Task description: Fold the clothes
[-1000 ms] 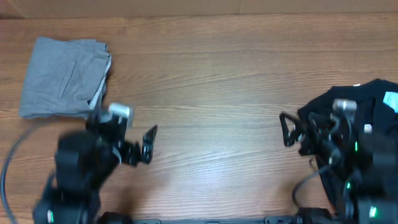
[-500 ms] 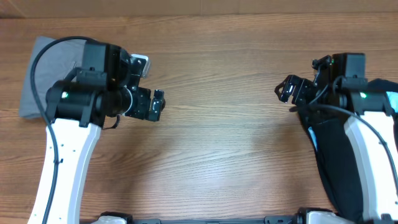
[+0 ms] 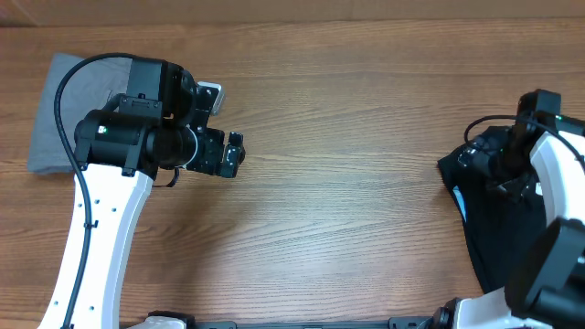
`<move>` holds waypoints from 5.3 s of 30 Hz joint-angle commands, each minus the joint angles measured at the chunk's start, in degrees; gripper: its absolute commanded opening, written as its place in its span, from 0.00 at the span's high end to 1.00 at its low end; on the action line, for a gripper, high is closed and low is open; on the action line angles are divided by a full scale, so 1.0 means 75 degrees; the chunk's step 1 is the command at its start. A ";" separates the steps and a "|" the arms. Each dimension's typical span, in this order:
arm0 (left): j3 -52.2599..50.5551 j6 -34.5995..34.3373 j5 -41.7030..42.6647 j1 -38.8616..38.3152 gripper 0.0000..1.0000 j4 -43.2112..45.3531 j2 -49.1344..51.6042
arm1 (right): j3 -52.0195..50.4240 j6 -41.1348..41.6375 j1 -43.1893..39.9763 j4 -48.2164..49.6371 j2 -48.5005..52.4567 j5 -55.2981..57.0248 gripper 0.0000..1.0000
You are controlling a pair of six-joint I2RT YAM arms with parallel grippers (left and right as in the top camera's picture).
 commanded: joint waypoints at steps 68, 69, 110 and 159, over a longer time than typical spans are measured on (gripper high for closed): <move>0.1521 -0.0239 -0.0463 0.0650 0.00 -0.0632 0.0017 | 0.5709 0.0399 0.5479 -0.0469 -0.0265 -0.1638 0.96; 0.1839 -0.0239 -0.0498 0.0752 0.00 -0.0764 0.0017 | 0.5709 0.0481 0.5849 -0.0353 -0.0166 -0.1644 0.96; 0.2361 0.1722 0.1105 -0.2433 0.80 0.2410 0.5272 | 0.5001 0.1358 0.4261 -0.2783 0.0921 -0.0440 0.39; 0.8378 0.0495 0.0125 0.1274 0.75 -0.1547 0.7233 | 0.3258 0.0956 0.4013 -0.0443 0.0933 0.0746 0.26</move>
